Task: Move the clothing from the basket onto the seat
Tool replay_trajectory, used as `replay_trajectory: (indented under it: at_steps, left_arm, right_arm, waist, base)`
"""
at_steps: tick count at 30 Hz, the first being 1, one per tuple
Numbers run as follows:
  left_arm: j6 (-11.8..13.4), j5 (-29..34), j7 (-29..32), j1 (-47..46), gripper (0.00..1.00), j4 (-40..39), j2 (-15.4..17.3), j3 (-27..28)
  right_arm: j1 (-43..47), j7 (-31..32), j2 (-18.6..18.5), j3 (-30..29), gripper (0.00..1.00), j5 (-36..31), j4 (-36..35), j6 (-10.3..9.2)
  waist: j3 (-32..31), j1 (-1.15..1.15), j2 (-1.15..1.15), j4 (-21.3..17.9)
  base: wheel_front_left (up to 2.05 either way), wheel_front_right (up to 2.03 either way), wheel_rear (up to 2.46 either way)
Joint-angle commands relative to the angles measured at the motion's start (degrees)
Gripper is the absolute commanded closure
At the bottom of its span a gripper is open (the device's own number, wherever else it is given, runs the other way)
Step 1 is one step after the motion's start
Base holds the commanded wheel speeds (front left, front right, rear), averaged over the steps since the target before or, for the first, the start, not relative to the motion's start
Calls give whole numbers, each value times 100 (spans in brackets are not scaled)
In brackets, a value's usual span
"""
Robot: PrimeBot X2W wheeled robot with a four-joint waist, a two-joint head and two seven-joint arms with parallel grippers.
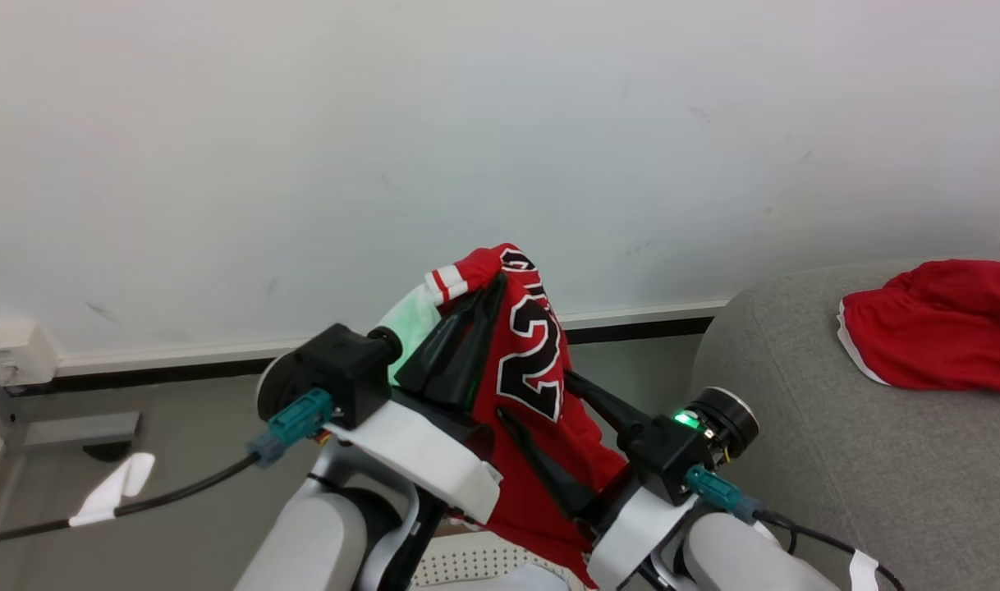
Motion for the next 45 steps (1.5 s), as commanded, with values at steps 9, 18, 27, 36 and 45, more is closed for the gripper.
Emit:
replay_trajectory:
  at_steps: [9, 18, 27, 36, 45]
  left_arm:
    - [-8, -124, -7, -99, 100, 75, -44, -170]
    - [61, -136, -117, -44, 100, 184, 26, -135]
    - [44, -148, -154, 160, 0, 398, 176, -164]
    - [2, -83, -354, 551, 0, 717, 377, -273]
    - [35, -87, -501, 668, 0, 792, 444, -287]
  right_arm:
    - [-847, -118, -6, 631, 100, 897, 879, -15]
    - [-1114, -151, -4, 792, 100, 1344, 971, -15]
    - [-1019, -153, -4, 399, 100, 1087, 914, -15]
    - [-914, -150, -2, -106, 100, 744, 900, -15]
    - [-876, -150, -4, -399, 100, 515, 844, -14]
  waist:
    - [5, 0, 0, 124]
    - [31, 0, 0, 78]
    - [48, 0, 0, -24]
    - [57, 0, 0, -169]
    - [118, 0, 0, -452]
  base:
    - [0, 0, 0]
    - [0, 0, 0]
    - [0, 0, 0]
    - [0, 0, 0]
    - [0, 0, 0]
